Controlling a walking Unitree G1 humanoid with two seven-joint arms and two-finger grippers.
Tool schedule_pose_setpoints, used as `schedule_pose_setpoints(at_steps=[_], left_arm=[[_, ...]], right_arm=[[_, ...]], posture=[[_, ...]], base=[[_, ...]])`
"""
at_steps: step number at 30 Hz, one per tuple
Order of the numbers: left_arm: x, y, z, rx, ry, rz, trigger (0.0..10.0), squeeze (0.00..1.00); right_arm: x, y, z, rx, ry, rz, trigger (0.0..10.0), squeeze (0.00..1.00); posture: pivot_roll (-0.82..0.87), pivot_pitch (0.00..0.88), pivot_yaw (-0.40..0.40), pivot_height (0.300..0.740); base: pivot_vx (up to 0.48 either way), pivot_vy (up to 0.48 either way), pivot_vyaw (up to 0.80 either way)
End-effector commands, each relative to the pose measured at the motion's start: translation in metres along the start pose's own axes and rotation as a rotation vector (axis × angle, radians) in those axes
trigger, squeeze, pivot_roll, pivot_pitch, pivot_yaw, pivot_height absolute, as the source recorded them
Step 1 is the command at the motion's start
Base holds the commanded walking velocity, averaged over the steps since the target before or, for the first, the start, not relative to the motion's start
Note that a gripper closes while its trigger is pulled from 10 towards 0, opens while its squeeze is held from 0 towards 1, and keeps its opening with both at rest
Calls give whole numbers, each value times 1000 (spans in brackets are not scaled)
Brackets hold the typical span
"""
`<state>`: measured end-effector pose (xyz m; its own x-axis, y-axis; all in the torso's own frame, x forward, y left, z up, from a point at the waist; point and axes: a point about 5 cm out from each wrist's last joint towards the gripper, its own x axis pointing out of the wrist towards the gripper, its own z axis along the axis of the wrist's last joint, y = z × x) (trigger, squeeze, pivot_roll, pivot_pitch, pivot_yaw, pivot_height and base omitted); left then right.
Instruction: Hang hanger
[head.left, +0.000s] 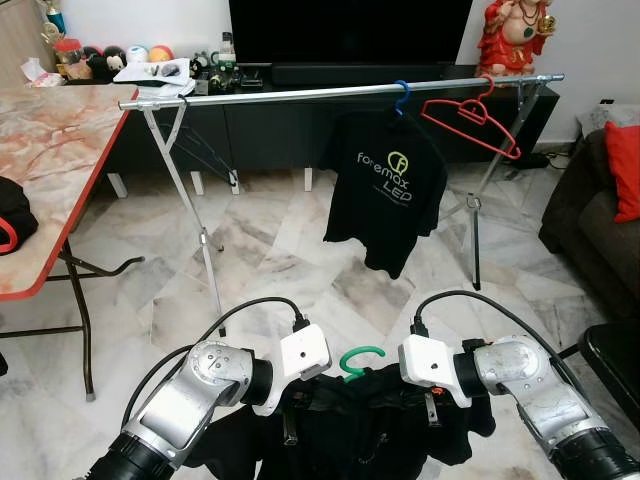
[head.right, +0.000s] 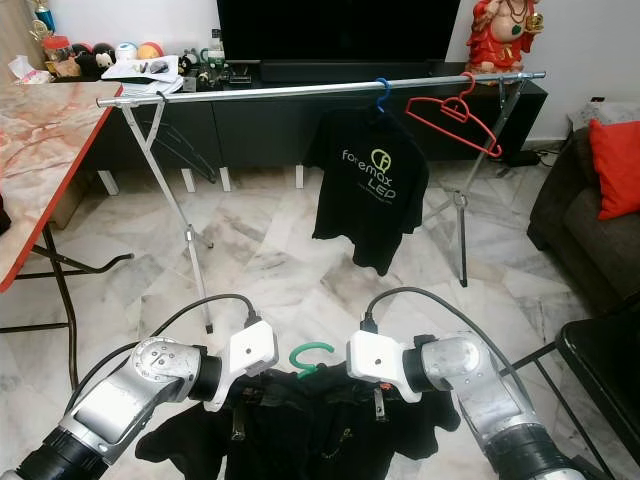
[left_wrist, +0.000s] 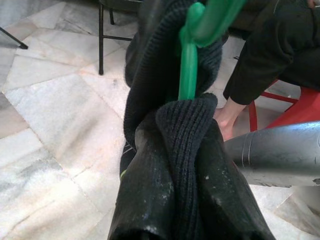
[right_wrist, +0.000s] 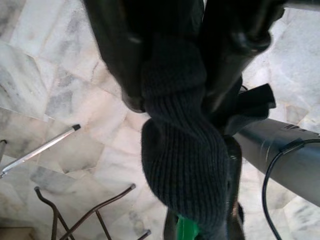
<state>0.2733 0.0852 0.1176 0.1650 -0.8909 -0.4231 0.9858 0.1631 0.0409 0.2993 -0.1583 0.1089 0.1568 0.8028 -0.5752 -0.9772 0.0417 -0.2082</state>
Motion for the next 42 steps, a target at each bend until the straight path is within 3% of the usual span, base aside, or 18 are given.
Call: schedule_pose_setpoints(at_steps=[1,17,20,22,25,26,27,28,29,30,31,35,37,38,42], left_arm=[[1,0,-3,-5,14,3,0,0],[-2,26,-28,-16,85,240,0,0],[-6,38,-38,-16,108,376,0,0],[-6,41,-41,-25,117,403,0,0],[-8,47,-48,-49,102,500,0,0],[-10,51,-50,-58,103,569,0,0],[-13,57,-54,-81,106,656,0,0],[-14,58,-55,-90,106,675,0,0],[-20,63,-57,-75,107,768,1294,0],[-25,67,-61,-98,106,847,4941,0],[-34,71,-67,-167,92,947,10000,0],[-48,70,-77,-202,57,1064,10000,0],[-54,67,-79,-208,17,1094,10000,0],[-58,66,-80,-235,-31,1128,10000,0],[-64,63,-82,-270,-100,1168,10000,0]], right_arm=[[-6,-5,5,-30,-11,-36,10000,1000],[-10,11,-22,-15,171,62,10000,1000],[-12,9,-26,-5,182,33,10000,1000],[-13,9,-27,-3,186,28,10000,1000],[-16,2,-29,11,179,-81,10000,1000],[-17,-2,-31,31,177,-137,10000,980],[-19,-6,-34,59,175,-212,10000,773],[-20,-7,-35,66,175,-230,10000,773],[-20,-10,-41,110,177,-329,10000,0],[-19,-11,-47,164,170,-400,10000,0],[-16,-10,-57,246,158,-512,10000,0],[-4,9,-91,511,186,-750,10000,0],[6,30,-110,679,201,-838,10000,0],[14,49,-125,800,239,-900,10000,0],[32,89,-144,989,292,-950,10000,0]], posture=[[-39,92,-11,740],[-44,93,-14,740],[-48,91,-12,740],[-49,90,-12,740],[-52,86,-16,740],[-53,85,-16,740],[-55,84,-15,740],[-55,84,-15,740],[-57,83,-10,740],[-59,81,-6,740],[-62,80,-1,740],[-62,65,15,740],[-69,58,24,740],[-70,52,33,740],[-66,40,41,740]], base=[[0,0,0],[0,0,0],[0,0,0],[0,0,0],[0,0,0],[0,0,0],[0,0,0],[0,0,0],[0,0,0],[0,0,0],[0,0,0],[0,0,0],[0,0,0],[0,0,0],[0,0,0]])
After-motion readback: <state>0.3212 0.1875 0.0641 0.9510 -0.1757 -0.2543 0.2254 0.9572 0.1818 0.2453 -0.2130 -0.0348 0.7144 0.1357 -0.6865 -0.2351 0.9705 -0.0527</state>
